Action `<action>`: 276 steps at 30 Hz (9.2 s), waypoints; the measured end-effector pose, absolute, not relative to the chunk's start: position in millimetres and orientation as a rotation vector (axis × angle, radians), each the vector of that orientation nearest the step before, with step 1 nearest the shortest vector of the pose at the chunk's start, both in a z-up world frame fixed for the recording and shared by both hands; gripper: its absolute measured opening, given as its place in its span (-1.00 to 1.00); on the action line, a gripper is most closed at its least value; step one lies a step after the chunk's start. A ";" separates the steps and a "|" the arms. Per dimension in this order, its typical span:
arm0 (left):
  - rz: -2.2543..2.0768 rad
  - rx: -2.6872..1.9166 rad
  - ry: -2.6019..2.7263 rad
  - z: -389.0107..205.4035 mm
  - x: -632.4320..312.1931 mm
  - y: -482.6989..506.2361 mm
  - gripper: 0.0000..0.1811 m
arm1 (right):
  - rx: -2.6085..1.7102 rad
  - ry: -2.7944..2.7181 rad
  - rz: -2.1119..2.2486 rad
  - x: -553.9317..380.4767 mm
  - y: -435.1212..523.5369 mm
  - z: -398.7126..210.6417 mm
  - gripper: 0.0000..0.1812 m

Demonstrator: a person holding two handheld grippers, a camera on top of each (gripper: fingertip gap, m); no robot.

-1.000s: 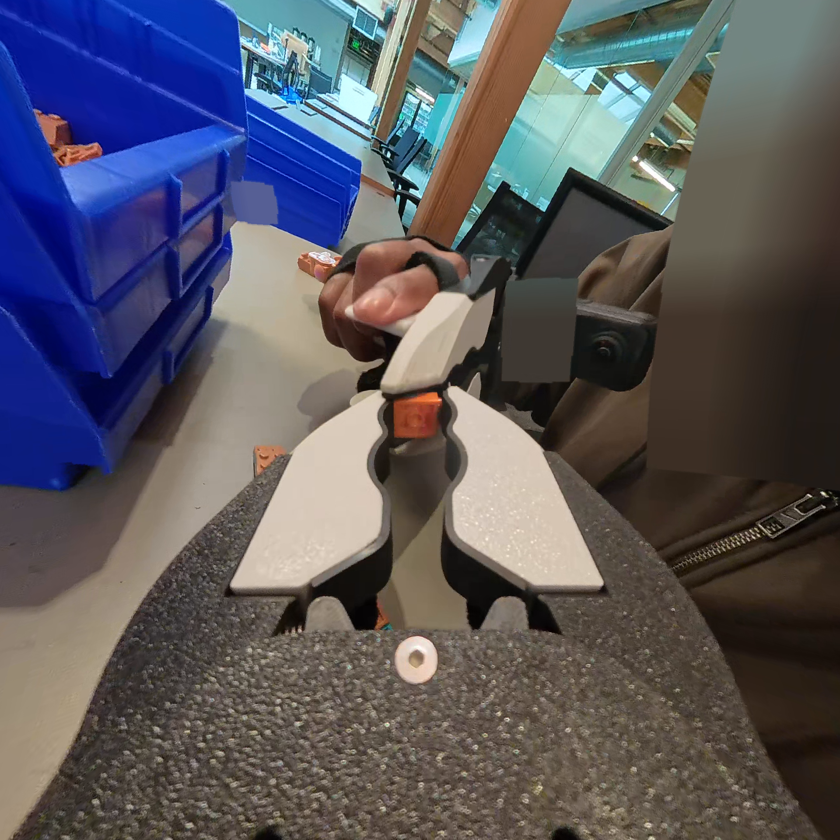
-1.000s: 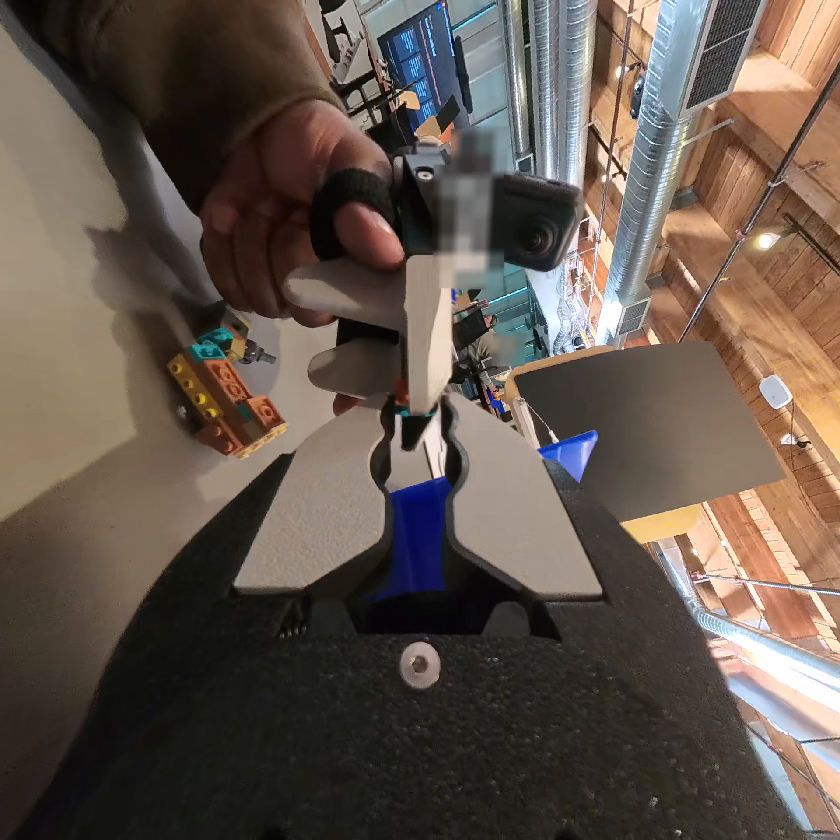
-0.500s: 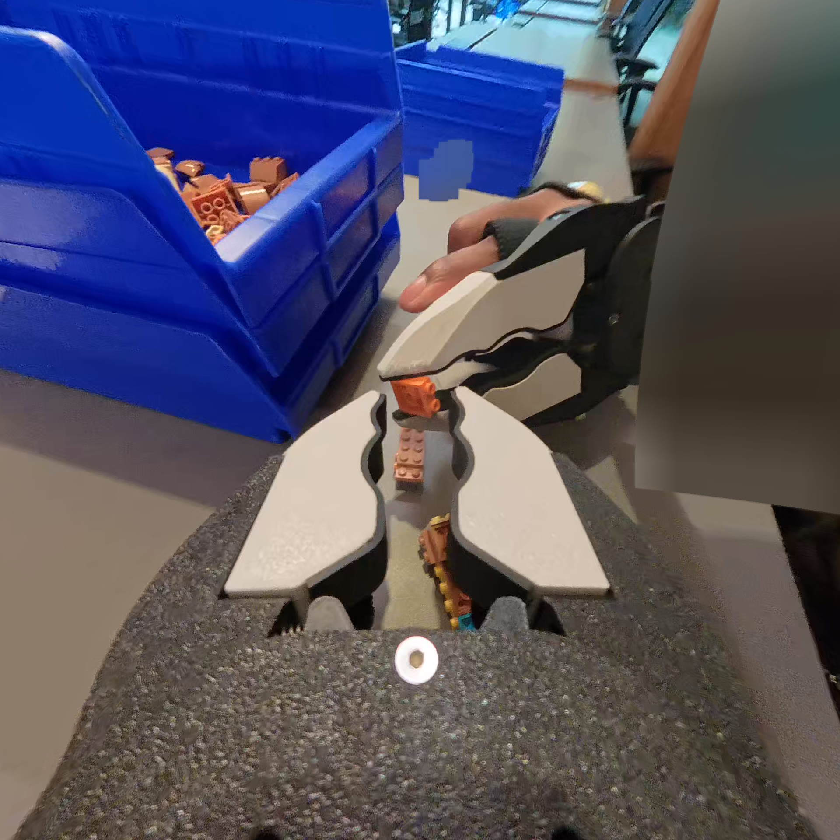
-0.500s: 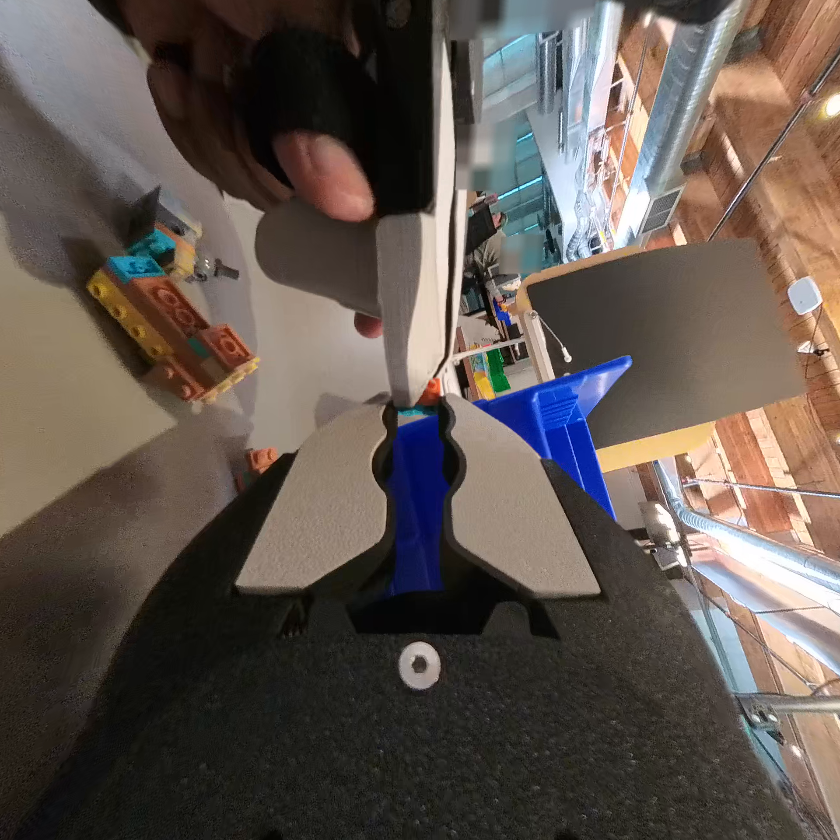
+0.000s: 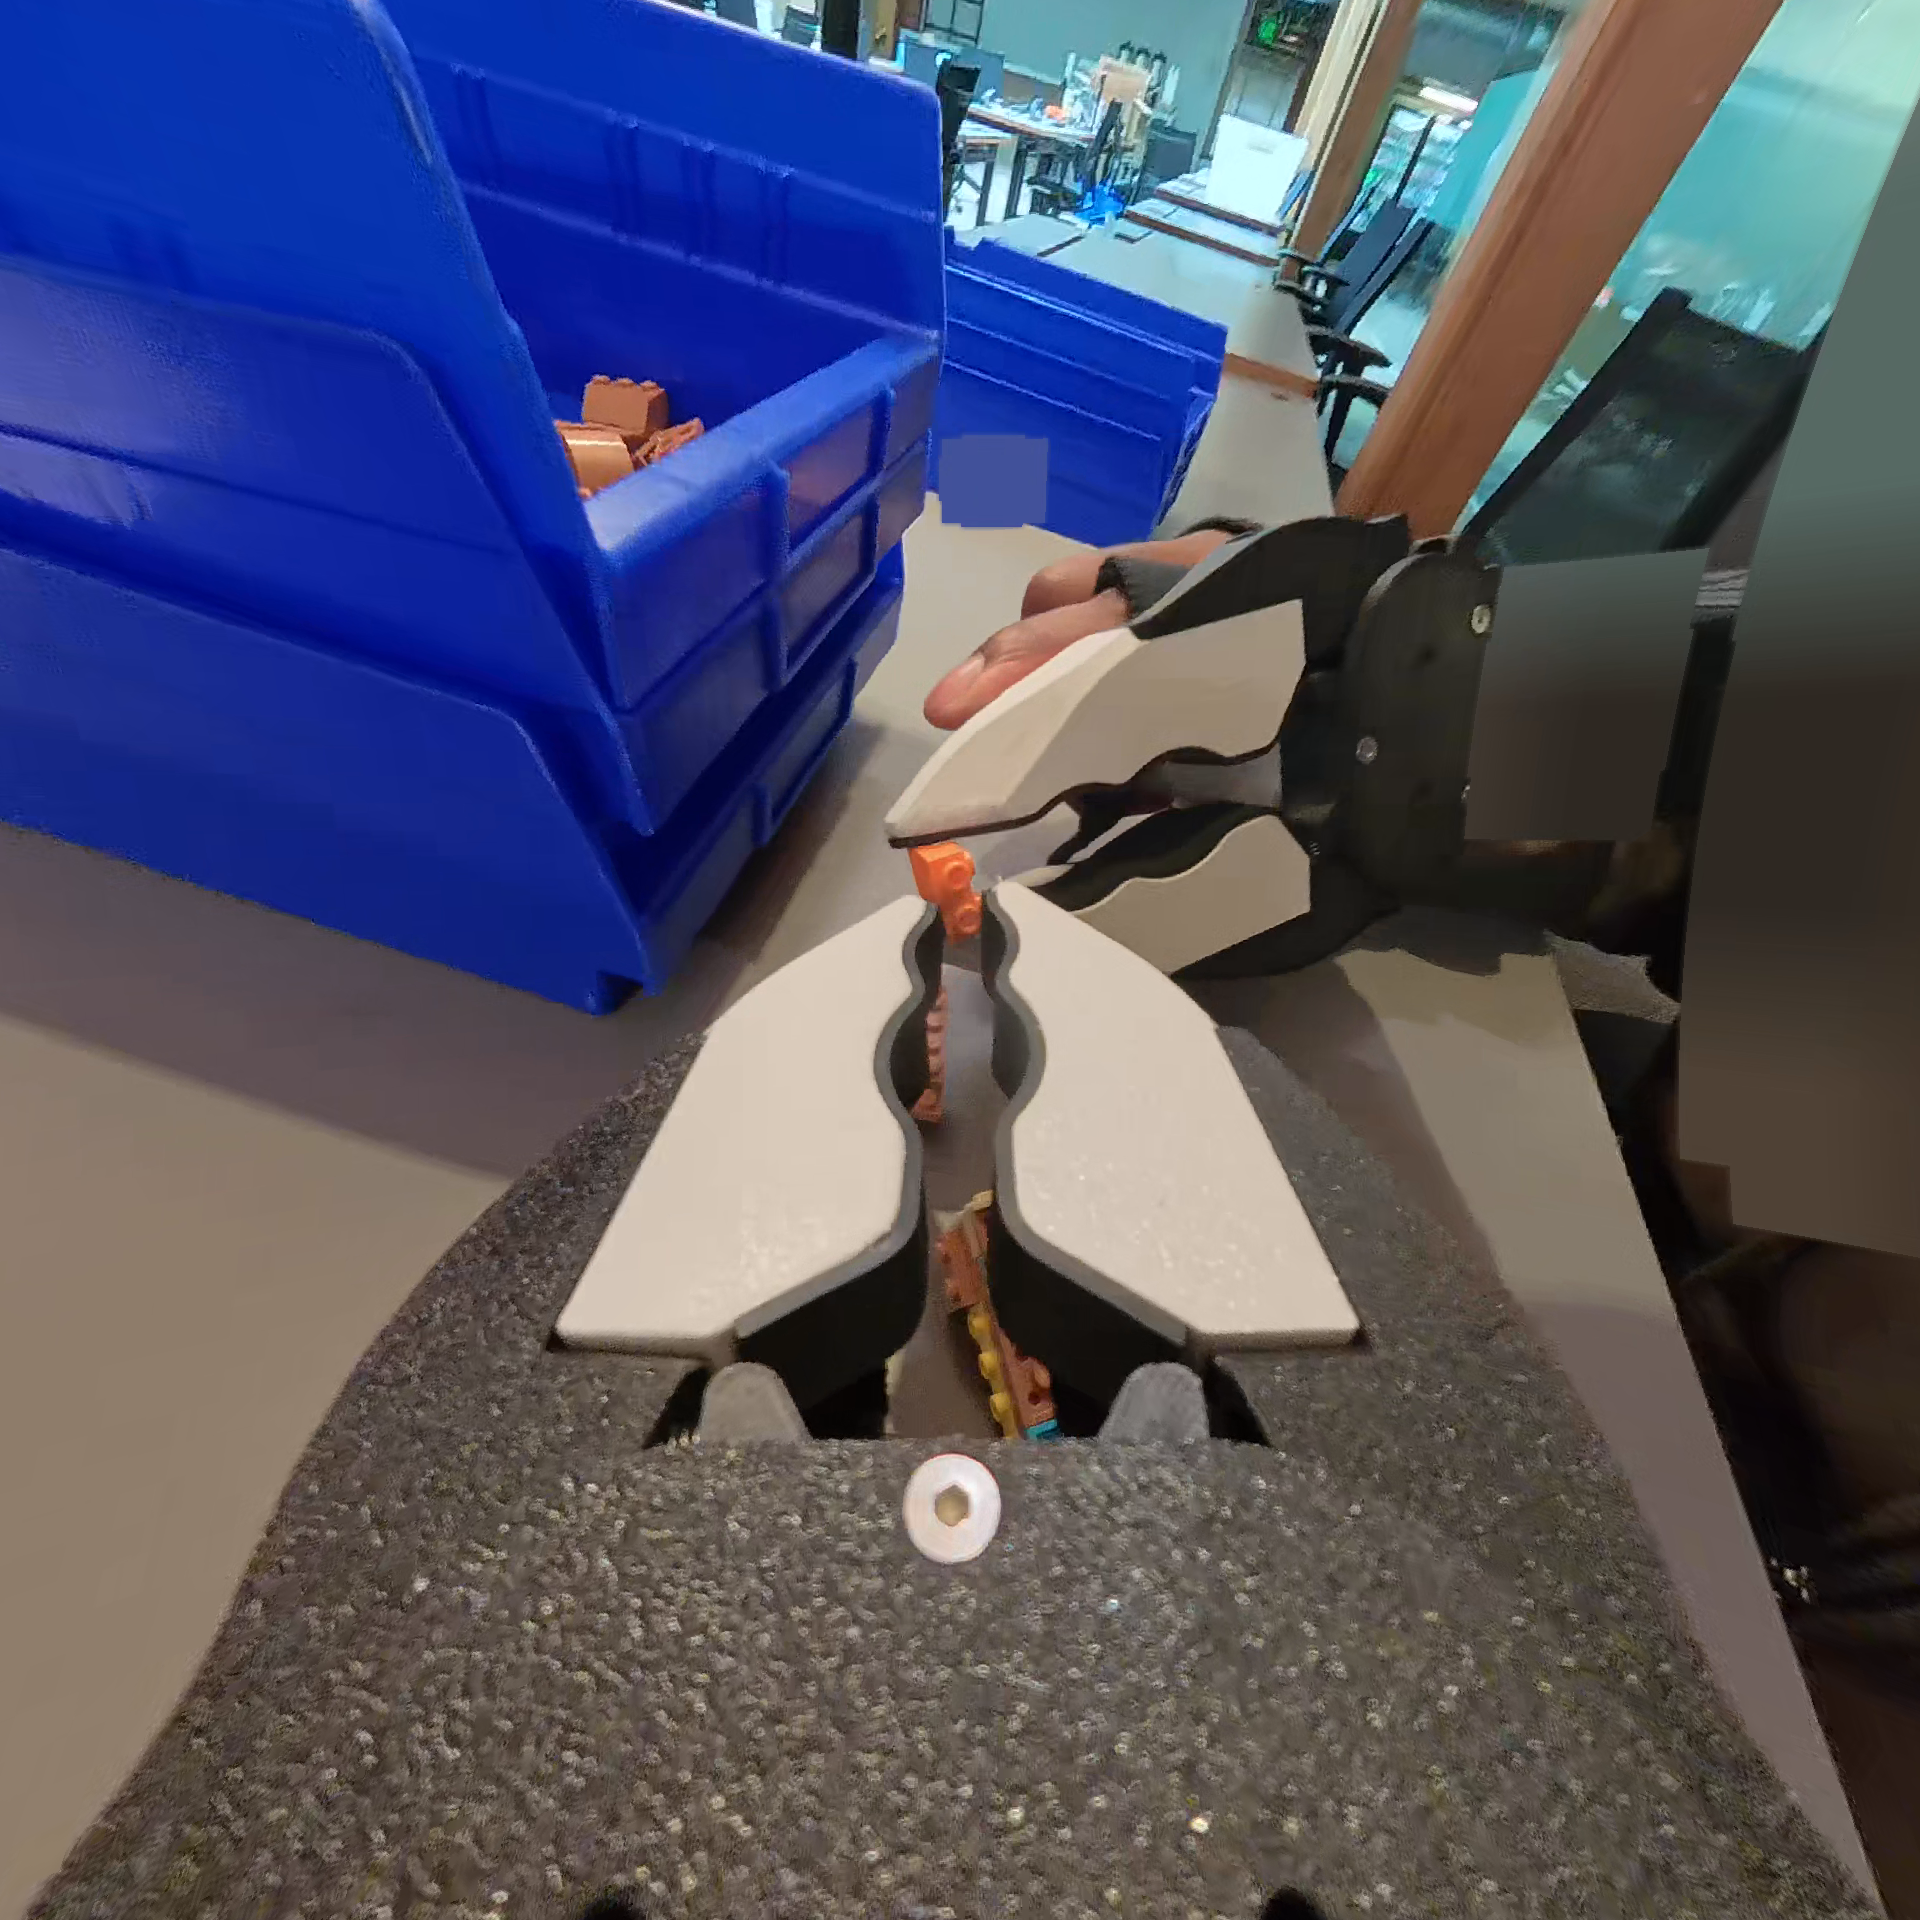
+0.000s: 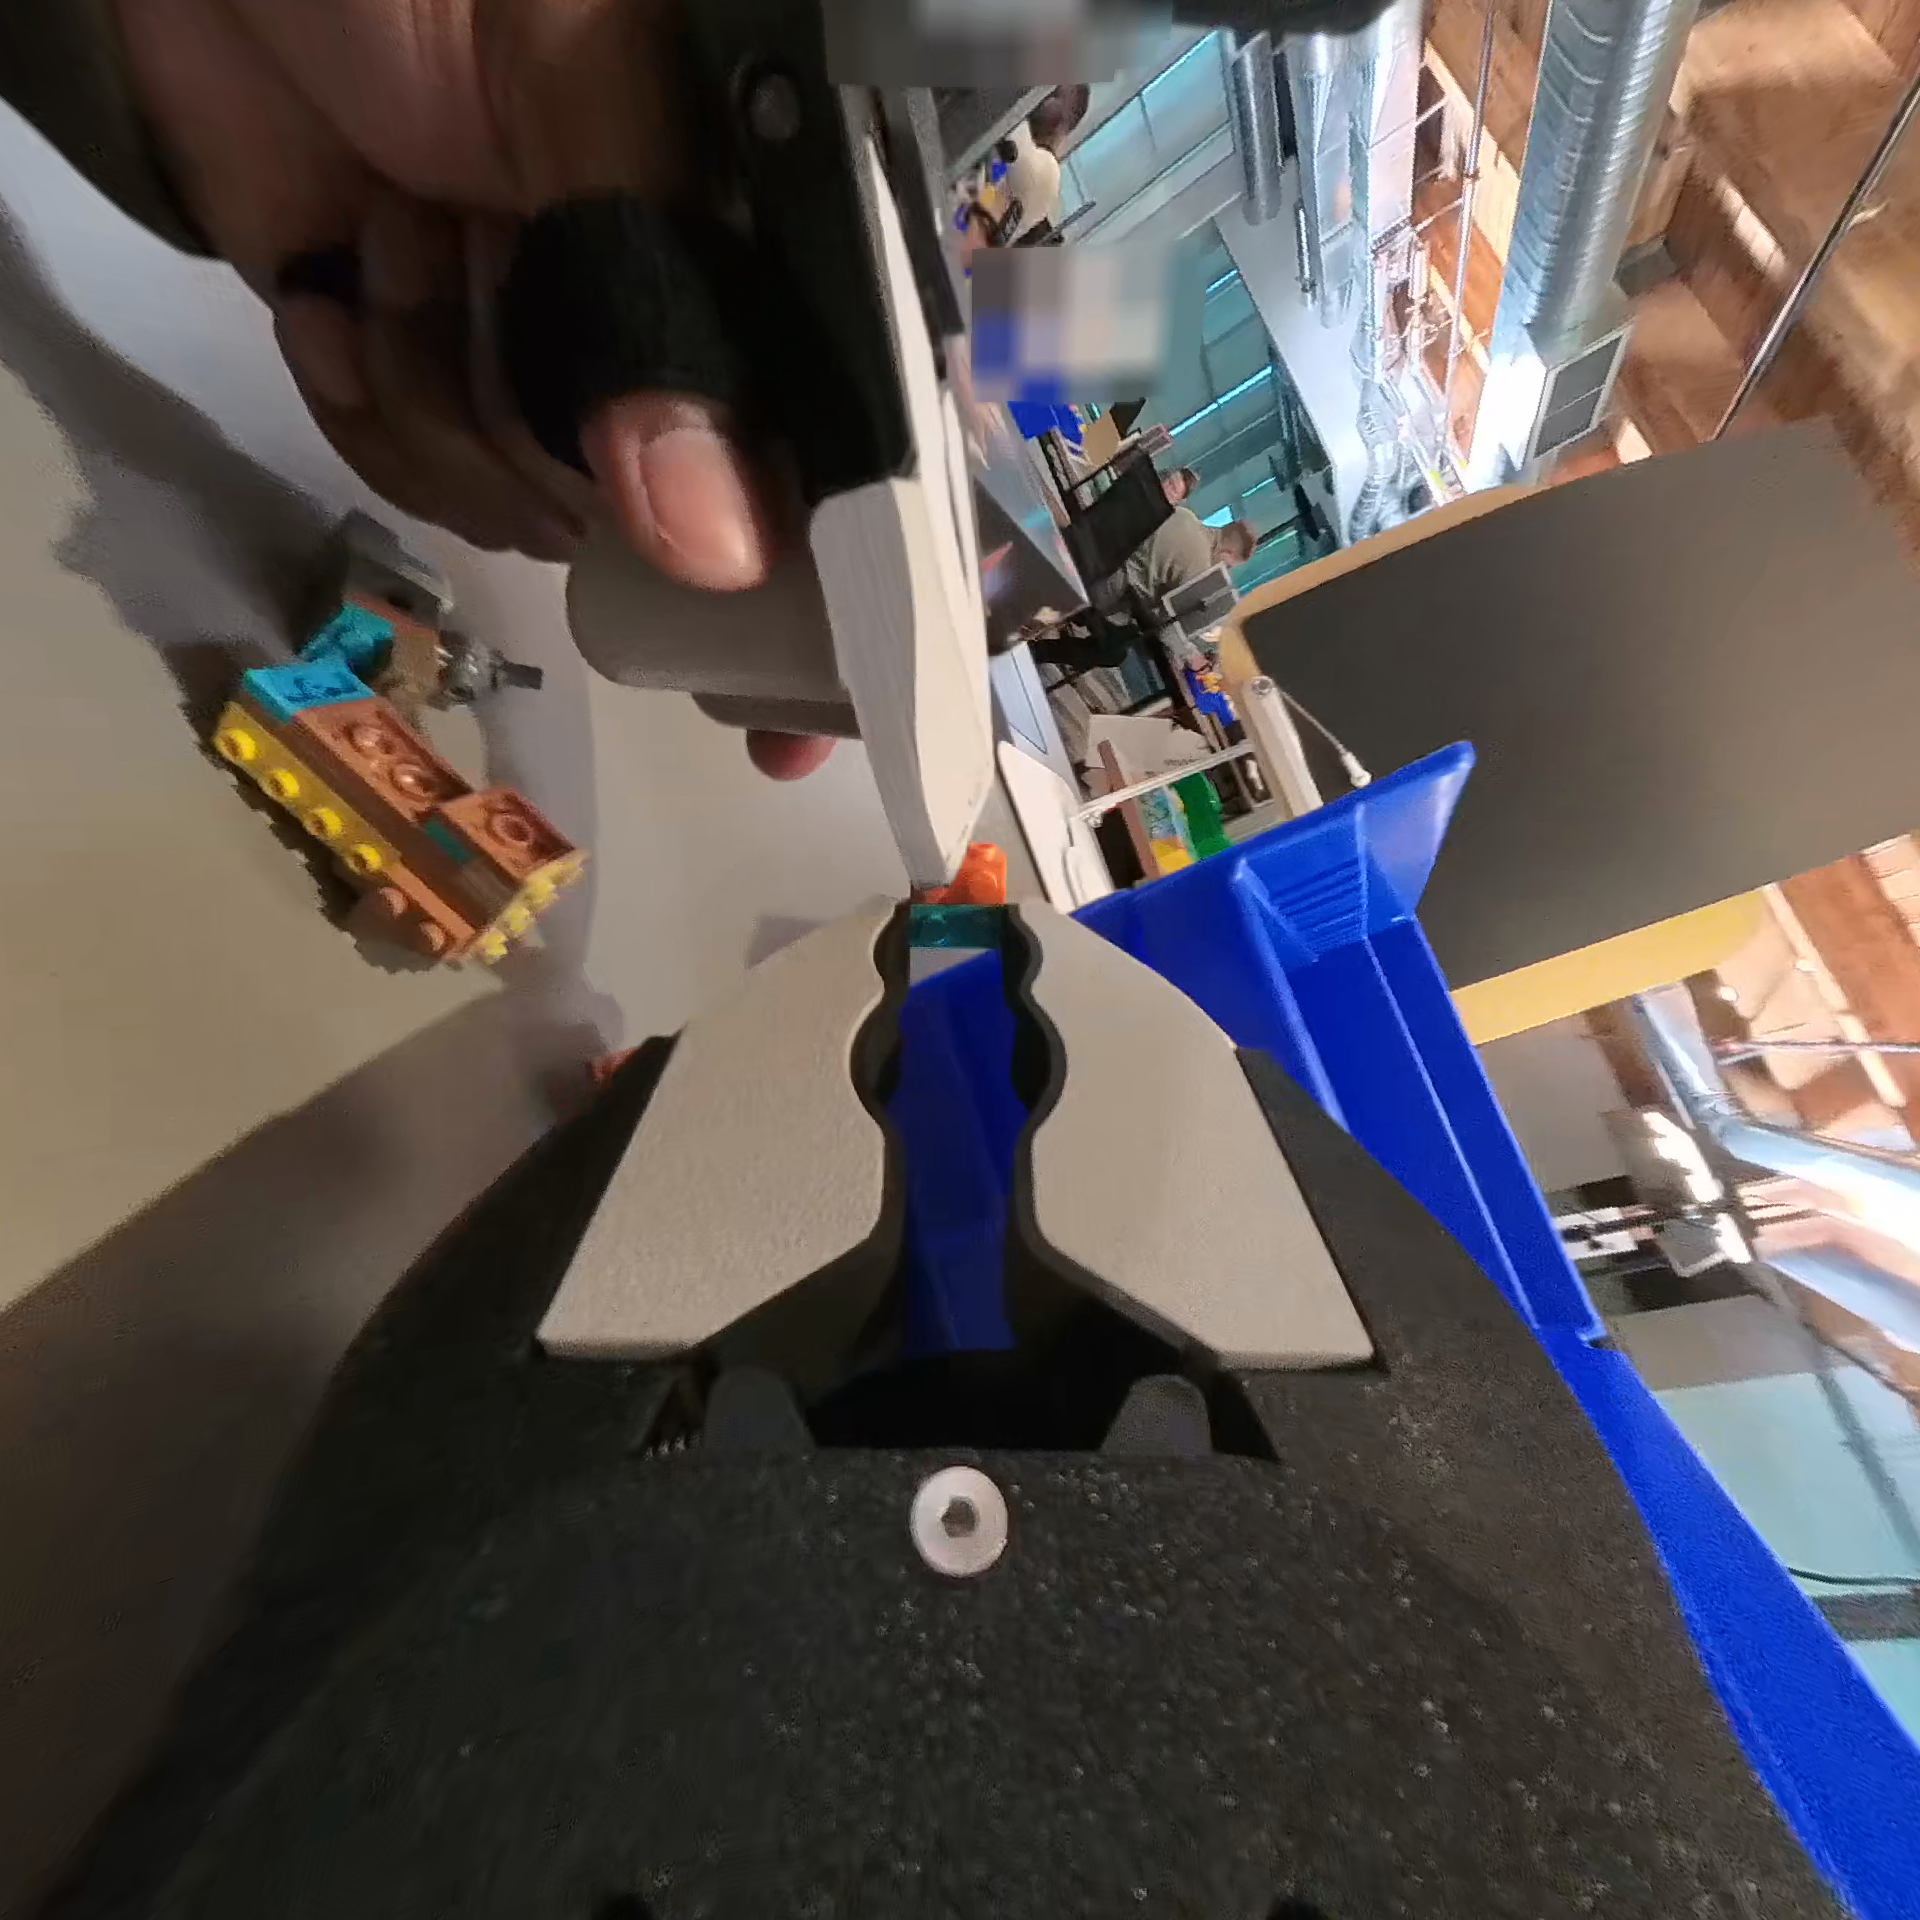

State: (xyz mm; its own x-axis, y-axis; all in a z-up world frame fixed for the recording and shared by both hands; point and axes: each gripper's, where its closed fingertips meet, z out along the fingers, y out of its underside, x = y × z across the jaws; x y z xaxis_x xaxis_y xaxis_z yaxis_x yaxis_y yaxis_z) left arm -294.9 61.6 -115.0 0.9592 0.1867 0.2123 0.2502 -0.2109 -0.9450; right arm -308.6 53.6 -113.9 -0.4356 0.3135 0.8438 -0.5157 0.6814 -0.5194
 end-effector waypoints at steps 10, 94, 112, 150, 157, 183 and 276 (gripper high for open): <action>-0.161 -1.735 -0.324 -110.2 -291.8 60.5 -0.93 | 0.094 -1.841 1.099 -304.9 53.1 -109.8 -0.82; -0.668 -1.149 -0.457 -46.7 -300.1 35.5 -0.91 | 0.096 -1.265 0.984 -281.1 46.7 -32.1 -0.82; -0.605 -1.166 -0.420 -39.9 -304.0 27.1 -0.92 | -0.141 -1.694 1.203 -315.4 68.8 -14.2 -0.60; -0.594 -1.097 -0.476 -35.8 -320.0 13.9 -0.95 | -0.016 -2.412 0.854 -301.1 76.4 -143.5 -0.64; -0.567 -1.163 -0.458 -42.9 -317.4 18.8 -0.95 | -0.096 -2.644 0.886 -297.0 75.0 -180.2 -0.57; -0.253 -1.481 -0.333 -71.6 -296.2 50.3 -0.77 | -1.004 -1.612 2.804 -310.8 51.7 -55.0 -0.81; 0.462 -1.835 -0.261 -101.9 -319.1 78.0 -0.69 | -1.311 -1.500 2.558 -330.5 68.2 -79.5 -0.77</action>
State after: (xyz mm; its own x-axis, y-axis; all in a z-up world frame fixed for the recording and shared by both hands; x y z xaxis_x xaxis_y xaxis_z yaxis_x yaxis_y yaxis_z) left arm -319.1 78.0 -101.9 0.8974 0.4025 -0.1808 -0.0530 -0.3084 -0.9498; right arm -330.5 68.2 -79.5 -0.6688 0.2937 -0.6829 0.4526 -0.5679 -0.6875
